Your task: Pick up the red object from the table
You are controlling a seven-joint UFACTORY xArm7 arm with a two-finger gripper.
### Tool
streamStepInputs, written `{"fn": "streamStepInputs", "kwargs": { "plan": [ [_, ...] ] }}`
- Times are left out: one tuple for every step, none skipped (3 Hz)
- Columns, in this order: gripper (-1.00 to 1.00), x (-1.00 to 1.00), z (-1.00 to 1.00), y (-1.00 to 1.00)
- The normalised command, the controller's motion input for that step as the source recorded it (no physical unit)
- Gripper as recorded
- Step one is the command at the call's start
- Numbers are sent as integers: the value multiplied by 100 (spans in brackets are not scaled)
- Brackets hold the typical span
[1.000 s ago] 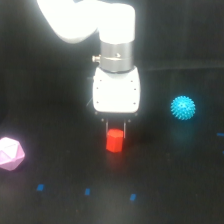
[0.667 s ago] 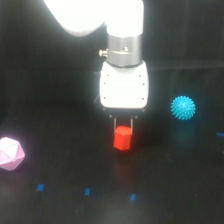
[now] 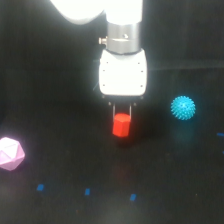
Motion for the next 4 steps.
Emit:
{"fn": "streamStepInputs", "kwargs": {
  "plan": [
    [-93, 54, 95, 71],
    [-98, 37, 97, 75],
    [-100, -6, 97, 60],
    [-100, 27, 62, 2]
  ]
}}
